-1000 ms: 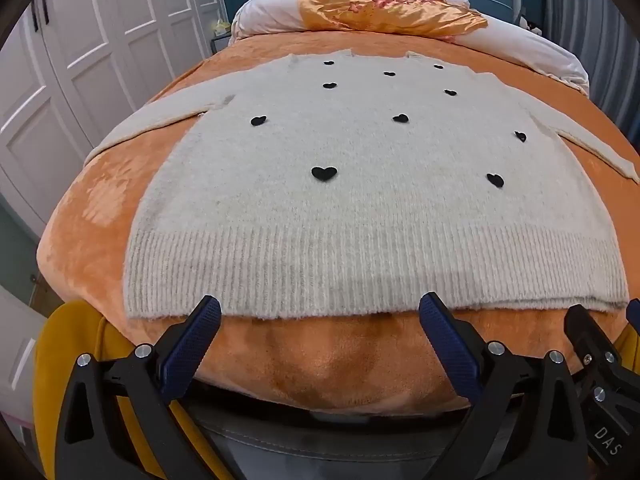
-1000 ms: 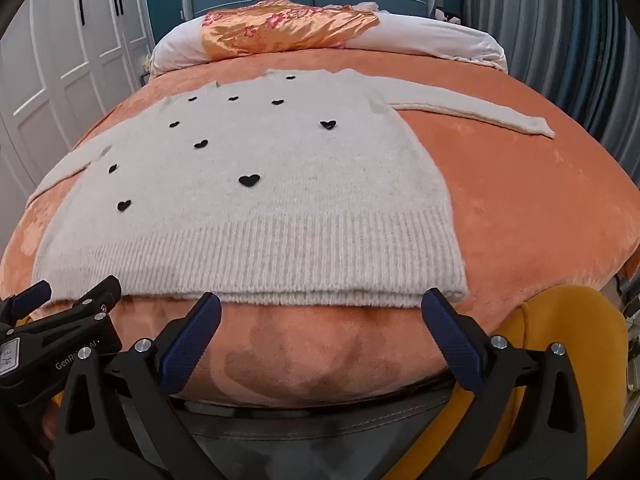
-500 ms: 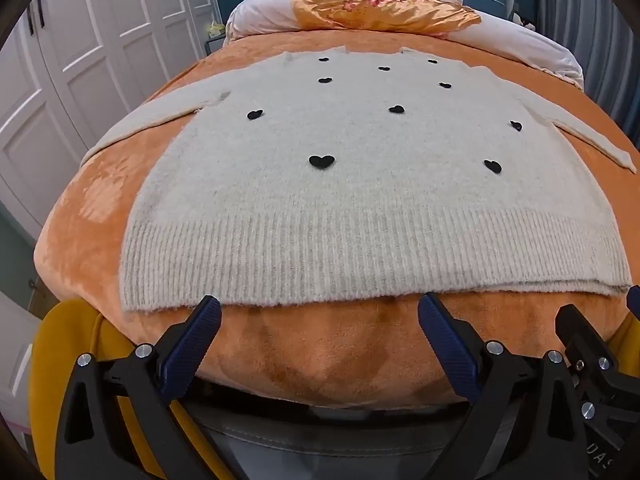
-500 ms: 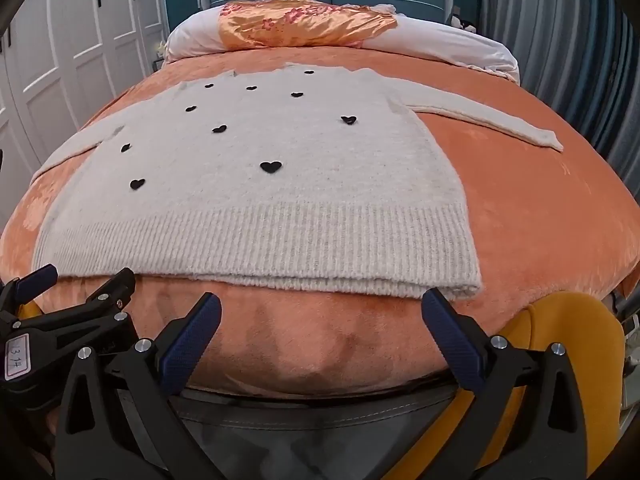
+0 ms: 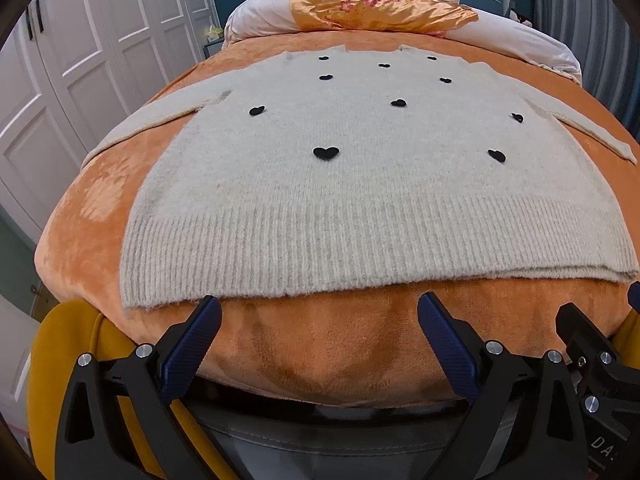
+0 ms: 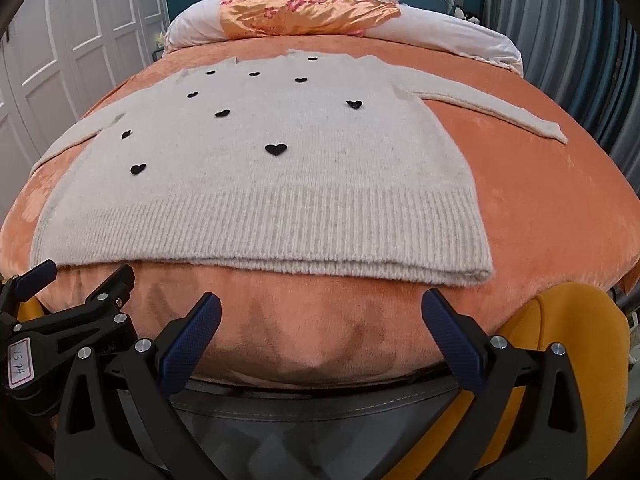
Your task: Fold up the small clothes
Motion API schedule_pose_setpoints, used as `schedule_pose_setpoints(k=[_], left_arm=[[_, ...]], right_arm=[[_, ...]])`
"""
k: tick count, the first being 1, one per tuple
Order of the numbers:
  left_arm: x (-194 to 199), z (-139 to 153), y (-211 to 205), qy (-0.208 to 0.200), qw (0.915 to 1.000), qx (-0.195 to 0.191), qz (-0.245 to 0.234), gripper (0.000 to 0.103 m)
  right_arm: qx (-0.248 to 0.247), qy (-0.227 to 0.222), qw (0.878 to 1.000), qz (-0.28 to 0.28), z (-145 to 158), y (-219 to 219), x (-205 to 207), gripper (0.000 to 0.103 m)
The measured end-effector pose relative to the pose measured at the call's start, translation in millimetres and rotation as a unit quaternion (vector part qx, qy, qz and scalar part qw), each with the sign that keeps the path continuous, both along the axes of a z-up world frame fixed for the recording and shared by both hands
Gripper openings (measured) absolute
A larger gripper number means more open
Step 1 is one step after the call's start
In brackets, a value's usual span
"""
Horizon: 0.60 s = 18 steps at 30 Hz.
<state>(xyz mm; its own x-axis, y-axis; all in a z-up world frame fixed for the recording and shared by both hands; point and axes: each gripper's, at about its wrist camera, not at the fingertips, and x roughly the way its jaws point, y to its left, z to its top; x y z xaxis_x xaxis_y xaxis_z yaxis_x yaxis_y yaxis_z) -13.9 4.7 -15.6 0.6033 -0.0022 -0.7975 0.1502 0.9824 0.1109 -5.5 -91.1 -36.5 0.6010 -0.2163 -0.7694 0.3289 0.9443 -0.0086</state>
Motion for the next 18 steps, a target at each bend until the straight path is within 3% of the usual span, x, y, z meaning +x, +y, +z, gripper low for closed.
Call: schedule_pose_setpoints(k=[18], left_arm=[[2.3,-8.7,1.3,0.007,1.0,0.001,-0.001,0.096]], right_arm=[[-0.006,0.011,1.0,0.002,-5.4,3.0,0.6,0.098]])
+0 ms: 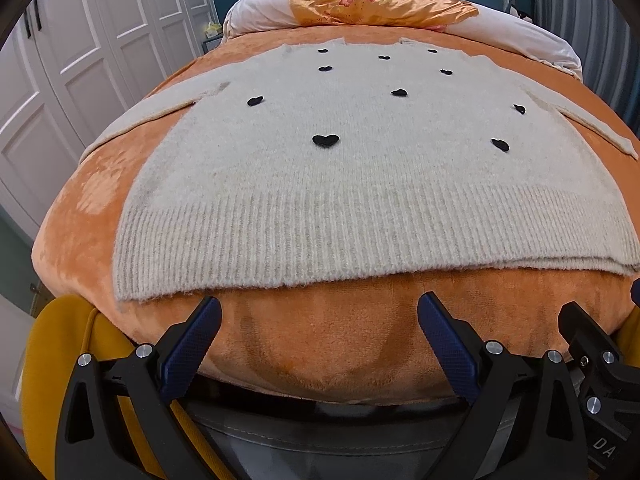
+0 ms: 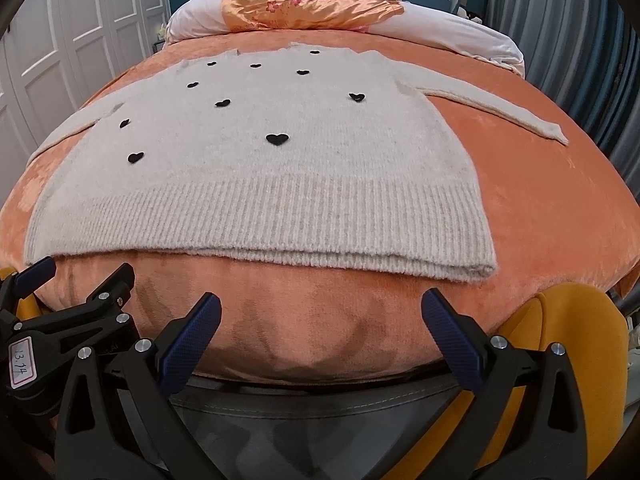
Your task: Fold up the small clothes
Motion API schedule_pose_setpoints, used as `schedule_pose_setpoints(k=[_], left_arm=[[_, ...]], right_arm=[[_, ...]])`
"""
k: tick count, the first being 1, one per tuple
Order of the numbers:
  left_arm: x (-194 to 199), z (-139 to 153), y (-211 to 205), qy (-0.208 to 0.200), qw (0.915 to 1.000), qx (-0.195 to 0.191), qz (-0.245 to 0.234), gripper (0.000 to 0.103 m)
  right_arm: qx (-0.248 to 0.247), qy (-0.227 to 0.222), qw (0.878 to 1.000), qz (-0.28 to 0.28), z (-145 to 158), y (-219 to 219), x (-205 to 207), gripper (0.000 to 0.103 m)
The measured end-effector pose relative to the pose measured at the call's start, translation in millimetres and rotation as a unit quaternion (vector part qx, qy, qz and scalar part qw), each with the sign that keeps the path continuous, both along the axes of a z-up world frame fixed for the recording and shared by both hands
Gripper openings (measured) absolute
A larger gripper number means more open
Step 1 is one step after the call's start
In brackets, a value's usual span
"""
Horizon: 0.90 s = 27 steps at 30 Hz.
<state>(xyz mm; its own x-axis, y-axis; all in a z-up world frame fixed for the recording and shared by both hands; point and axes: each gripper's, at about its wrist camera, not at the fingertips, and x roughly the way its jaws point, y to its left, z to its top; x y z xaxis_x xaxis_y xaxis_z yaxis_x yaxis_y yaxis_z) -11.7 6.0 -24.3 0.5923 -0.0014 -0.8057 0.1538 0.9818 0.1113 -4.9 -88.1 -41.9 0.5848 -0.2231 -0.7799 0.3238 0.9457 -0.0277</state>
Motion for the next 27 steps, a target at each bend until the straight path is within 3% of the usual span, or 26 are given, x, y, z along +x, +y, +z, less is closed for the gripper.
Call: schedule_pose_setpoints(k=[27], left_arm=[[-1.1,-1.8,1.0,0.001,1.0,-0.004,0.0,0.096]], right_arm=[[0.006,0.002,1.0,0.0,-2.4,0.0,0.6,0.098]])
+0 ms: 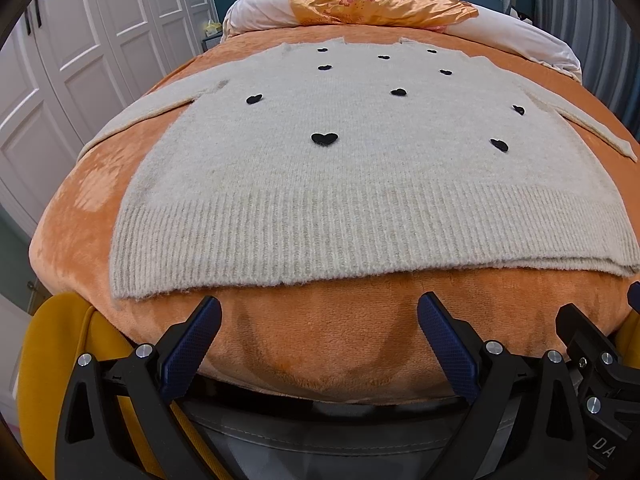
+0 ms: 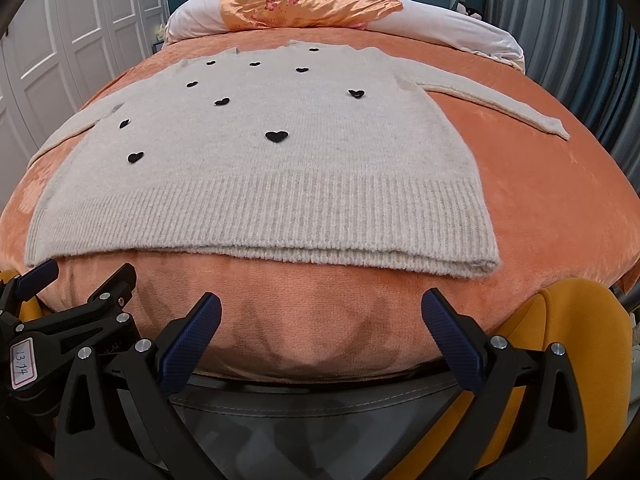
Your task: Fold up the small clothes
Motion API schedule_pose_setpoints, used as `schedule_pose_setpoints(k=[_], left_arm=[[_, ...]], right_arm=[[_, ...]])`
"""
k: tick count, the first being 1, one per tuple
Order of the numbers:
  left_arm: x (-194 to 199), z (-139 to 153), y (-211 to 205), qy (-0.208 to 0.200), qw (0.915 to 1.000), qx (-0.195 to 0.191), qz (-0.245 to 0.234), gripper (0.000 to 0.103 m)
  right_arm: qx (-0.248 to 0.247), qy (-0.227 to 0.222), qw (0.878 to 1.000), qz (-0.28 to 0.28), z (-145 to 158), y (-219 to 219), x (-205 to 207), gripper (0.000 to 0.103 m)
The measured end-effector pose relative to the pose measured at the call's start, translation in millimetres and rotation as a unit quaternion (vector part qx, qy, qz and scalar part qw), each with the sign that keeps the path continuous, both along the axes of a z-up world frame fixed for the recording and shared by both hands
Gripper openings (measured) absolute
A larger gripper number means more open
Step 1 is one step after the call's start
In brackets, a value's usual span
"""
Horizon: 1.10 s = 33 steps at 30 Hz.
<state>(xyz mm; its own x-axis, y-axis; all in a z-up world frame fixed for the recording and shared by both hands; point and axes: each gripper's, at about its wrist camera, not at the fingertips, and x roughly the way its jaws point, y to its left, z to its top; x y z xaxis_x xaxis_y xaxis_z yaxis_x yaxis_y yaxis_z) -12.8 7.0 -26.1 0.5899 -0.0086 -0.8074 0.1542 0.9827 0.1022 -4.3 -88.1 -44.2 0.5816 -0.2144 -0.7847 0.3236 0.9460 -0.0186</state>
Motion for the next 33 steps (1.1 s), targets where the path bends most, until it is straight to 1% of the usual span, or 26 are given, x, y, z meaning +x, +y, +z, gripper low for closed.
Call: schedule_pose_setpoints(k=[29,33], left_arm=[[-0.2,-0.3,0.1,0.003,1.0,-0.001,0.0,0.096],[2.4,4.2,4.2,0.003,0.9999,-0.016,0.005,0.097]], right_arm=[[0.0,0.002,1.0,0.001,-0.2,1.3,-0.1,0.098],[0.017,-0.002,1.0,0.007,3.4,-4.7,1.5,0.098]])
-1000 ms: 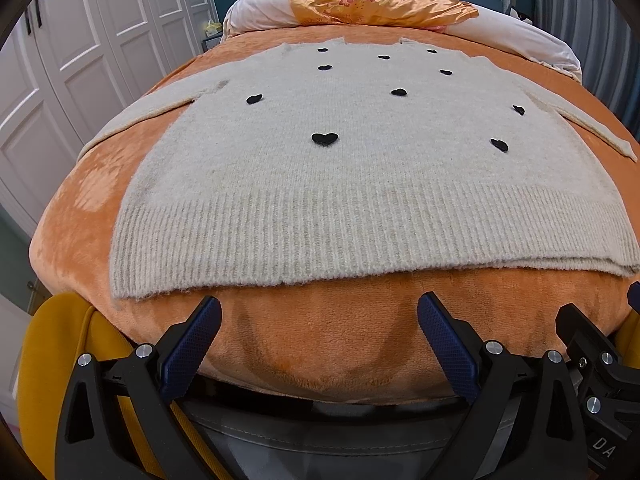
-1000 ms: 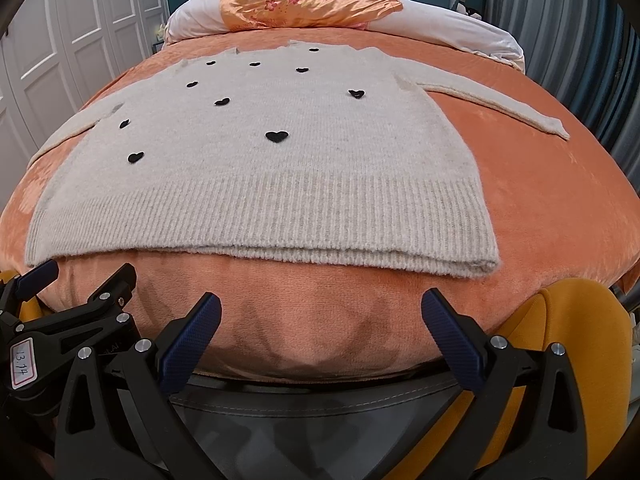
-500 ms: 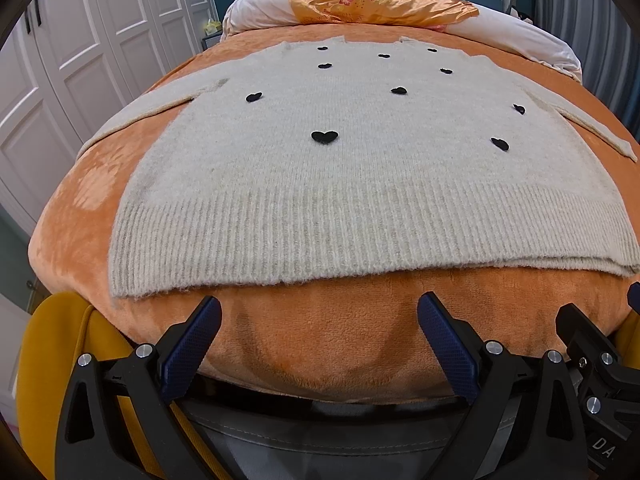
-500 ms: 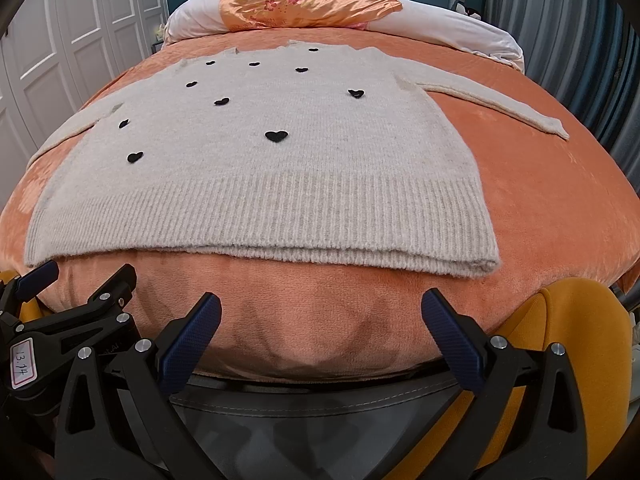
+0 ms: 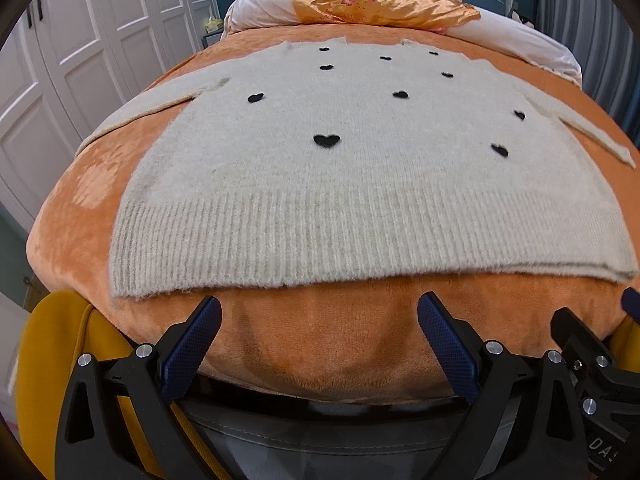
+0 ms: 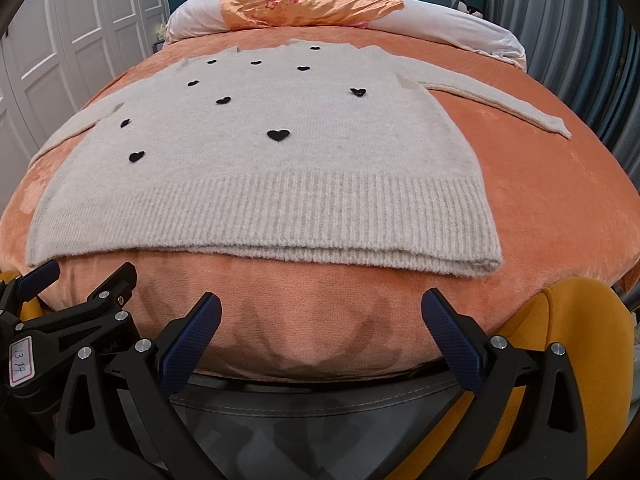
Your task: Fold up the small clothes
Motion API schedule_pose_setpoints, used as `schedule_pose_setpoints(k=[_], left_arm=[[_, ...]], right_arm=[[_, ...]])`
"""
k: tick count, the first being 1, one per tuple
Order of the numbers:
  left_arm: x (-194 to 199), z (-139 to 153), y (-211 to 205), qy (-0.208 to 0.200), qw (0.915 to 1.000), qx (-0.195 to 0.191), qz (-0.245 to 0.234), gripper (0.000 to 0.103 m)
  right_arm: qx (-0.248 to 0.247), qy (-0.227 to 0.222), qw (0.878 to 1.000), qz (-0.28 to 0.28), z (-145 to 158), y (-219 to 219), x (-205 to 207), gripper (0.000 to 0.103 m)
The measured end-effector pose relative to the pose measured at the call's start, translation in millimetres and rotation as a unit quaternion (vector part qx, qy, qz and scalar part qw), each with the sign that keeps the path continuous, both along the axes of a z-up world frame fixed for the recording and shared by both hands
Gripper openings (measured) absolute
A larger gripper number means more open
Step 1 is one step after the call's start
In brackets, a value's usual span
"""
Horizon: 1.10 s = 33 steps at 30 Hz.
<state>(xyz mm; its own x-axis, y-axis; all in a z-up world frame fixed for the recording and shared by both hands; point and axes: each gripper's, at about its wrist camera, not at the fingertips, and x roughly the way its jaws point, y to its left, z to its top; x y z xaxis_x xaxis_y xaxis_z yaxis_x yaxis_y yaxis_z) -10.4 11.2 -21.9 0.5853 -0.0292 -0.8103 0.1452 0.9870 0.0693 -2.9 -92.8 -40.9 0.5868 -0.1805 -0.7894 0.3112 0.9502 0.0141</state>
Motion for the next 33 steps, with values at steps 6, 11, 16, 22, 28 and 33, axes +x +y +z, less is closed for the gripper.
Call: schedule_pose_setpoints(k=[6,11,16,22,28,33], left_arm=[[25,26,26,-0.002,0.999,-0.041,0.017,0.097],[66,57,51,-0.013,0.9974,-0.051,0.049,0.097],[115,75,70,-0.011,0.9932,-0.073,0.09,0.097],[155,78,64,-0.009,0.9926,-0.072,0.098,0.097],[180,67,46,0.007,0.9946,-0.07,0.077,0.097],[199,58,40,0.021,0.9938,-0.075,0.079,0.096]], right_arm=[[0.026,-0.03,0.998,-0.052,24,-68,16,0.098],[0.035,-0.057,0.986,-0.155,53,-189,46,0.098],[0.035,-0.052,0.966,-0.251,59,-321,79,0.098],[0.094,-0.035,0.929,-0.357,30,-447,103,0.098],[0.129,-0.029,0.893,-0.43,-8,-504,113,0.089],[0.139,-0.046,0.907,-0.396,0,-506,147,0.017]])
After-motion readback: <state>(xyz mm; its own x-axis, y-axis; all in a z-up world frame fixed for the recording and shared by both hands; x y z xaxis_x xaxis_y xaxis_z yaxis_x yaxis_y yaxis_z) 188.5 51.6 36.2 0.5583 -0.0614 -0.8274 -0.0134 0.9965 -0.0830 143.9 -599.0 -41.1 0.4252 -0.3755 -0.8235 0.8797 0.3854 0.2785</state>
